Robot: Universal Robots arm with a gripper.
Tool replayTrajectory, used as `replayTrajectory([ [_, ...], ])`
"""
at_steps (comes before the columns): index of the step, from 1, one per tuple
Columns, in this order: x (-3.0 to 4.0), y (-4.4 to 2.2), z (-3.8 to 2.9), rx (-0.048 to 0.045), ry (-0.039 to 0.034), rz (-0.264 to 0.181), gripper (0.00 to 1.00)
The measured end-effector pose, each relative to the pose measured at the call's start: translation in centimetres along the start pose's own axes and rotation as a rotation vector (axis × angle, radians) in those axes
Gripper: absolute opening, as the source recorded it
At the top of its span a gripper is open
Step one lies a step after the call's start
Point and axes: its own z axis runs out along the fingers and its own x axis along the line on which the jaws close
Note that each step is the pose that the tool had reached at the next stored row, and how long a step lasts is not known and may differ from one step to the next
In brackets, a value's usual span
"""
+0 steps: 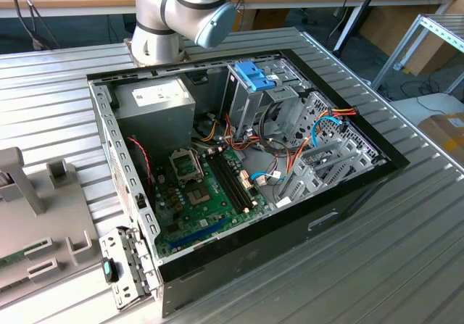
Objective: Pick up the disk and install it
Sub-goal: 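Pick up the disk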
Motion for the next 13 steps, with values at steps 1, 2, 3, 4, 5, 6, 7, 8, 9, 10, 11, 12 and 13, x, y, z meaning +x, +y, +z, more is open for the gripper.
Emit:
replayTrajectory([
  [1,0.00,0.00,0.00,0.0001,-0.0001,0.000,0.48],
  [2,0.00,0.00,0.00,0.0001,-0.0001,0.000,0.48],
  [3,0.00,0.00,0.04,-0.0001,-0.0003,0.000,0.48],
  [4,0.00,-0.01,0.21,-0.0001,-0.0009,0.000,0.48],
  [5,0.00,-0.02,0.39,0.0000,-0.0011,0.000,0.48],
  [6,0.01,-0.03,0.67,0.0000,-0.0013,0.000,0.48],
  [7,0.01,-0.05,1.16,-0.0001,-0.0013,0.000,0.48],
  [8,0.02,-0.06,1.52,-0.0001,-0.0013,0.000,0.48],
  [9,0.02,-0.08,1.83,-0.0001,-0.0013,0.000,0.48],
  [10,0.02,-0.08,2.02,-0.0001,-0.0014,0.000,0.48],
  [11,0.02,-0.09,2.13,0.0000,-0.0014,0.000,0.48],
  [12,0.02,-0.09,2.22,0.0000,-0.0014,0.000,0.48],
  [13,0.02,-0.10,2.37,-0.0001,-0.0014,0.000,0.48],
])
